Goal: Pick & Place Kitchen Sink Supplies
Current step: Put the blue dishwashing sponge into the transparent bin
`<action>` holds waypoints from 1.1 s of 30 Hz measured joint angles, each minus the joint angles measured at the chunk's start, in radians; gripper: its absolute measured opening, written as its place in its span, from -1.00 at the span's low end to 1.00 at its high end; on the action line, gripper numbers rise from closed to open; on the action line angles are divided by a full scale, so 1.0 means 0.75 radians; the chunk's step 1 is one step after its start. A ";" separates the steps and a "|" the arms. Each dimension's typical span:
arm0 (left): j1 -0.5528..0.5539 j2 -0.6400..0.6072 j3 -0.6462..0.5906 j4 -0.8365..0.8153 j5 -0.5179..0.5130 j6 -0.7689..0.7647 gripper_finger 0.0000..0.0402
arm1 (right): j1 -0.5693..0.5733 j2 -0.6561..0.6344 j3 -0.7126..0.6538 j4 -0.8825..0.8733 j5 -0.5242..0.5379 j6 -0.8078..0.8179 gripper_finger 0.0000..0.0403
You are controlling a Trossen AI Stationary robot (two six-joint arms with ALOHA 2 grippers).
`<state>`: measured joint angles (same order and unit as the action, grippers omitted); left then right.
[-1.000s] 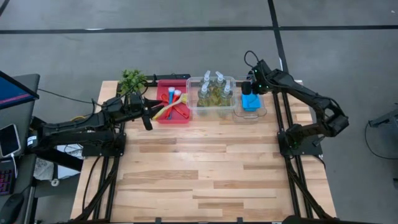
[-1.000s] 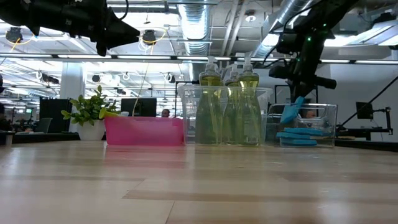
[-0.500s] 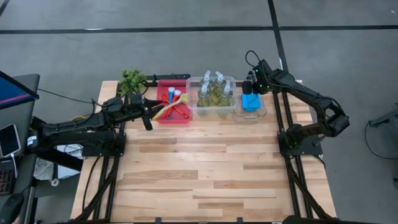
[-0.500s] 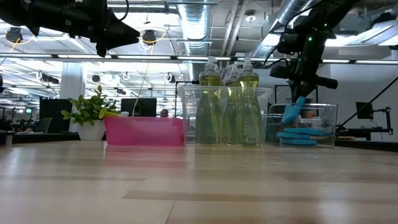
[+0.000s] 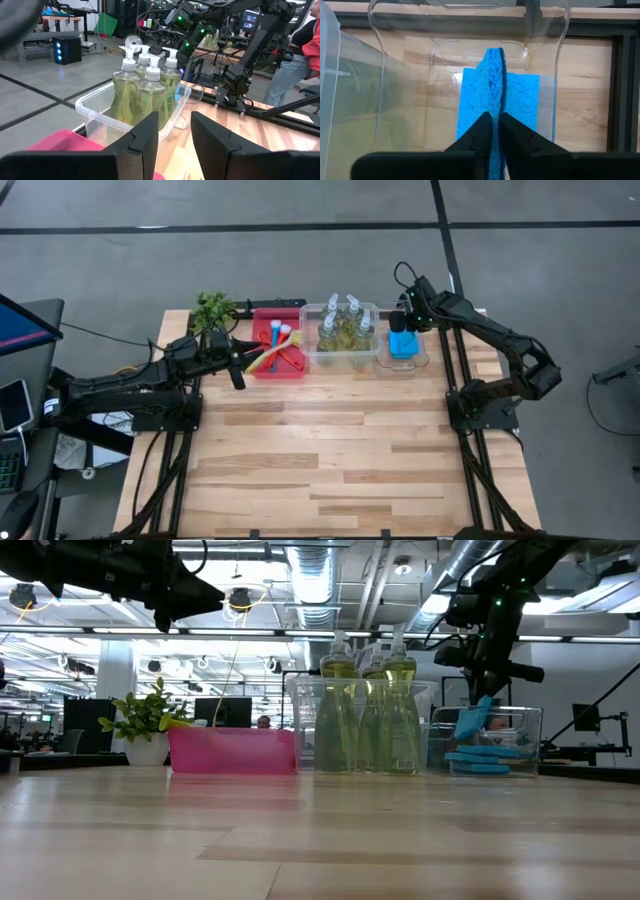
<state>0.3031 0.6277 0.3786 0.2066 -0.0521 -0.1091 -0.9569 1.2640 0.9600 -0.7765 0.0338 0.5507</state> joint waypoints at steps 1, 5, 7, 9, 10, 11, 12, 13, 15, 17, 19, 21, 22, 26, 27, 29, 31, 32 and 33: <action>0.000 0.000 0.000 -0.001 0.000 0.000 -0.42 | 0.000 0.000 0.000 0.000 0.000 0.000 -0.83; 0.000 0.000 0.000 -0.008 0.000 0.000 -0.42 | 0.000 0.000 0.000 0.000 0.000 0.000 -0.79; 0.000 0.000 0.000 -0.008 0.000 0.000 -0.42 | 0.000 0.000 0.000 0.000 0.000 -0.001 -0.77; 0.000 0.000 0.000 -0.008 0.000 0.000 -0.42 | 0.000 0.000 0.000 0.000 0.000 0.000 -0.75; 0.000 0.000 0.000 -0.008 0.000 0.000 -0.42 | 0.000 0.000 0.000 -0.001 0.000 0.000 -0.74; 0.000 0.000 0.000 -0.009 0.000 0.000 -0.42 | 0.000 0.000 0.000 -0.002 0.000 0.000 -0.73; 0.000 0.000 0.000 -0.009 0.000 0.000 -0.42 | 0.000 0.000 0.000 -0.002 0.000 -0.001 -0.72; 0.000 0.000 0.000 -0.010 0.000 0.000 -0.42 | 0.000 0.000 0.000 -0.004 0.000 0.000 -0.72; 0.000 0.000 0.000 -0.010 0.000 0.000 -0.42 | 0.000 0.000 0.000 -0.006 0.001 -0.001 -0.70; 0.000 0.000 0.000 -0.010 0.000 0.000 -0.42 | 0.000 0.000 0.000 -0.005 0.001 -0.001 -0.69; 0.000 0.000 0.000 -0.010 0.000 0.000 -0.42 | 0.000 -0.003 0.000 -0.005 0.001 -0.001 -0.69; 0.000 0.000 0.000 -0.010 0.000 0.000 -0.42 | 0.000 -0.018 0.000 -0.003 0.001 -0.011 -0.68; 0.000 0.000 0.000 -0.010 0.000 0.000 -0.42 | 0.000 -0.031 0.000 -0.002 0.000 -0.014 -0.68; -0.001 0.000 0.000 -0.011 0.000 0.000 -0.42 | 0.014 -0.101 0.000 -0.001 0.003 -0.036 -0.68; -0.001 0.000 0.000 -0.011 0.000 0.000 -0.42 | 0.021 -0.118 0.000 -0.002 0.004 -0.039 -0.68; -0.001 0.000 0.000 -0.011 0.000 0.000 -0.42 | 0.032 -0.145 0.000 -0.010 0.003 -0.050 -0.68; -0.001 0.000 0.000 -0.011 0.000 0.000 -0.42 | 0.038 -0.159 0.001 -0.039 0.004 -0.070 -0.70; 0.000 0.000 0.000 -0.011 0.000 0.000 -0.42 | 0.040 -0.160 0.001 -0.060 0.012 -0.076 -0.71; -0.001 0.000 0.000 -0.011 0.000 0.000 -0.42 | 0.047 -0.159 0.001 -0.086 0.029 -0.080 -0.73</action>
<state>0.3027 0.6277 0.3786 0.1982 -0.0521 -0.1092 -0.9220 1.1450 0.9604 -0.8410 0.0556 0.4908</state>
